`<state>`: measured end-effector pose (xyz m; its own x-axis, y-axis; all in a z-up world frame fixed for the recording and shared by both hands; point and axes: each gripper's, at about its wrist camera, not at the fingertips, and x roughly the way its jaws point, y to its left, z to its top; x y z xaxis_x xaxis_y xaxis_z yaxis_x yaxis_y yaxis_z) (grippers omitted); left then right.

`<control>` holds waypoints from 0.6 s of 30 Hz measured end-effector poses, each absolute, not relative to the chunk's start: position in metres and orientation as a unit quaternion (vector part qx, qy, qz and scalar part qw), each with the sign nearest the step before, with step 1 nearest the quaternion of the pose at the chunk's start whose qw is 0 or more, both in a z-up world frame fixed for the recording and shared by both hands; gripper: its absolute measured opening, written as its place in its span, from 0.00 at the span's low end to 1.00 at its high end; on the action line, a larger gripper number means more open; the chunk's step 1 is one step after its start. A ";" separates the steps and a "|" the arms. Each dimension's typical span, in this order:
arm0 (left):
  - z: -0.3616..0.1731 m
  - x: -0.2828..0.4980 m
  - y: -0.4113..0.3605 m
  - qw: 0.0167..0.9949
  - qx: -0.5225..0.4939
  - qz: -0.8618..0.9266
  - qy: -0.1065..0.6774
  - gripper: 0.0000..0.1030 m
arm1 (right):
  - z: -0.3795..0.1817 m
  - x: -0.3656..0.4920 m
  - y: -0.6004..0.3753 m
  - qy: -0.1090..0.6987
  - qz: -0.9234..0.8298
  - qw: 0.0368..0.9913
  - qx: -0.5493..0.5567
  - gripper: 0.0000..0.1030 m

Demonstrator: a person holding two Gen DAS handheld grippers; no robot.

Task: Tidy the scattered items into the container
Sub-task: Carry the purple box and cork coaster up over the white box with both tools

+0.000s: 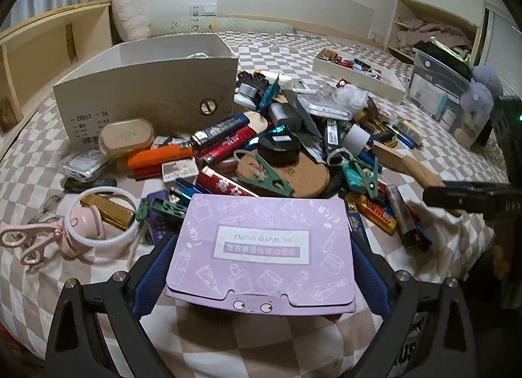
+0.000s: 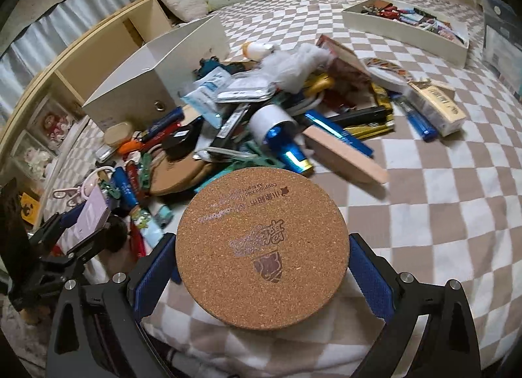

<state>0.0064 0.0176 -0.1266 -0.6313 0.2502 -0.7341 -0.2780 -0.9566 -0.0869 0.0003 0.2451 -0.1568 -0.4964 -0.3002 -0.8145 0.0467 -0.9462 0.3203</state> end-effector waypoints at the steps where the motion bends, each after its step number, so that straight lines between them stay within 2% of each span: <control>1: -0.125 0.005 0.016 0.145 -0.402 0.904 0.016 0.96 | -0.156 -0.001 0.243 -0.133 -0.855 0.103 0.491 0.97; 11: -0.102 -0.020 -0.003 0.137 -0.368 0.920 0.003 0.96 | -0.135 -0.022 0.214 -0.175 -0.853 0.140 0.472 0.97; 18: -0.084 -0.046 -0.019 0.133 -0.350 0.927 -0.003 0.96 | -0.109 -0.050 0.193 -0.175 -0.861 0.162 0.449 0.97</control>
